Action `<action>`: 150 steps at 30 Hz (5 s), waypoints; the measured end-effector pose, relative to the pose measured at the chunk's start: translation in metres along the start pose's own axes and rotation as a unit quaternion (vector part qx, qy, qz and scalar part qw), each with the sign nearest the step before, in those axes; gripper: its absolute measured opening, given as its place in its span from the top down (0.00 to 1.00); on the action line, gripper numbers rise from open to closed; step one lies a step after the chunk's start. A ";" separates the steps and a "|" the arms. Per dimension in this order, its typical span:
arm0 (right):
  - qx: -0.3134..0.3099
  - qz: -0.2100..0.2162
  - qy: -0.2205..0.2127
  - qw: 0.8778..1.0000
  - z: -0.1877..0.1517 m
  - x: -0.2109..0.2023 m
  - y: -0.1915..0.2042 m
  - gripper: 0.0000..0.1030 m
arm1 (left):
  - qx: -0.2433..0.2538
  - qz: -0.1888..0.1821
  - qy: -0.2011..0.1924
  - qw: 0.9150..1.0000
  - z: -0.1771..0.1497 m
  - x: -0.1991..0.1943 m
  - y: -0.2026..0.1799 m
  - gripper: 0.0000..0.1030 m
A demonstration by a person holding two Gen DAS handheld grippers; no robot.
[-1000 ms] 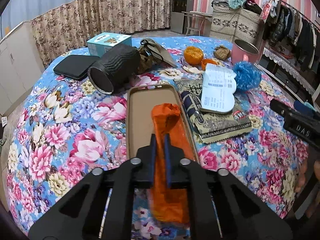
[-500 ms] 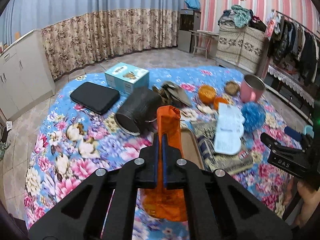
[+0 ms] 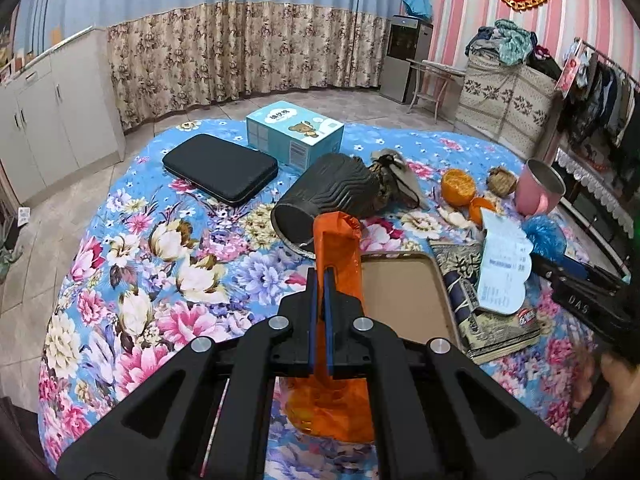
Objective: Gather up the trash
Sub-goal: 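Grasp the orange plastic bag with the left tool while the right tool grasps the blue bag, then carry both bags to the blue basket and release them inside, then move both tools back over the bed toward the receipt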
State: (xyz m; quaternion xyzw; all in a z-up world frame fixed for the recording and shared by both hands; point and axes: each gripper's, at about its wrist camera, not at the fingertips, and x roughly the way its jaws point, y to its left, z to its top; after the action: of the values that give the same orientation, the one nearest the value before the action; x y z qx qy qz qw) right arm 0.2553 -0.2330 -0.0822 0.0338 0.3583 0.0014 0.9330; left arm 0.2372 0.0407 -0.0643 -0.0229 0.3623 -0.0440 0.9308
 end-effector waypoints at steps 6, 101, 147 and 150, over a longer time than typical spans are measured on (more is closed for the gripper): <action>-0.005 -0.028 -0.025 0.999 -0.007 -0.030 -0.015 0.84 | -0.005 0.003 -0.003 1.000 -0.003 -0.002 0.003 0.99; 0.193 -0.254 -0.034 0.947 -0.118 -0.201 -0.311 0.16 | 0.167 -0.146 -0.077 0.972 -0.017 -0.092 -0.345 0.05; 0.004 -0.079 -0.003 0.997 0.019 -0.009 0.054 0.07 | -0.011 0.055 -0.028 0.998 0.070 0.019 0.037 0.05; 0.007 -0.079 0.016 0.997 0.021 0.010 0.066 0.07 | -0.017 0.068 -0.031 0.997 0.069 0.023 0.044 0.05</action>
State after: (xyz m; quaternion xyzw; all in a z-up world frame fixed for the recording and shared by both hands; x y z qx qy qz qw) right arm 0.2785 -0.1681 -0.0693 0.0116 0.3746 -0.0743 0.9241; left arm 0.3042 0.0825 -0.0322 -0.0154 0.3345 0.0266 0.9419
